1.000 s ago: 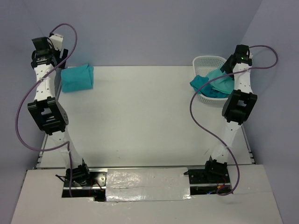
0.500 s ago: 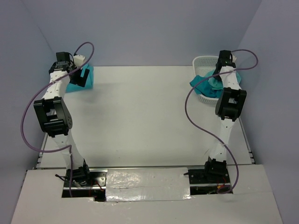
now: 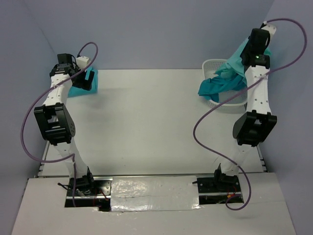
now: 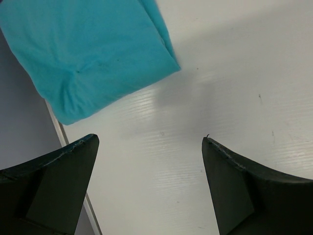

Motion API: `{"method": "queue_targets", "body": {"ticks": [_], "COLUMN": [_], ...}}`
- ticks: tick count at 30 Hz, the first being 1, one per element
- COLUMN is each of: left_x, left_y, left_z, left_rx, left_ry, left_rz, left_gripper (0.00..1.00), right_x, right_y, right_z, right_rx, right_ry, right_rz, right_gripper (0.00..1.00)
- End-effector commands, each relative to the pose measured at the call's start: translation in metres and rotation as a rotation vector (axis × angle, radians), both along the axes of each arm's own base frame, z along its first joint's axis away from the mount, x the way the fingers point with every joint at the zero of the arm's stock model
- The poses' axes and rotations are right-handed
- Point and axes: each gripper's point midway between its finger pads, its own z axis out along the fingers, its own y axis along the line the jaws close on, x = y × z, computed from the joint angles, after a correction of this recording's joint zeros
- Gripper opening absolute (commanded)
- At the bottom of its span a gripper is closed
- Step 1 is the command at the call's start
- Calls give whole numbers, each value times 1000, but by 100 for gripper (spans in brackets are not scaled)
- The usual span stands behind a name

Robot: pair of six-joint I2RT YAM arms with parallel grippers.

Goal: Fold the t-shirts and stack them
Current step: Grab crumpled tshirt from bin with the right arm

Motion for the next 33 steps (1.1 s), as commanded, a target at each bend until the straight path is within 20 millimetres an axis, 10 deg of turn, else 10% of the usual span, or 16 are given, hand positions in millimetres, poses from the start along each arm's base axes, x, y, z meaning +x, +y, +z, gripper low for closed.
{"method": "queue_targets", "body": {"ticks": [1,4,9,15,23,28,33], "left_x": [1,-2,-5,-5,-3,-4,-6], "left_y": [-15,-18,-19,-19,-22,-22,-23], "left_z": [57,62,62,43,20,12,7], "left_rx": [-40,-43,-46,-54,-77,-77,-86], "left_ry": [-128,-137,-135,-97,-43,-25,-12], "left_rz": [-26,-36,-41,-41,-47,-51,-49], "left_gripper": [99,99,99,99,99,99,99], "right_x": [-9,-7,2,5,52,53,38], "right_y": [15,25,38,54,50,30,16], "right_z": [60,52,-29,-142,-179,-179,-169], "right_rx": [-41,-9,102,225,240,138,34], "right_ry": [-134,-122,61,272,306,324,328], "right_rz": [86,142,196,274,251,136,67], "right_gripper": [0,2,10,50,55,41,0]}}
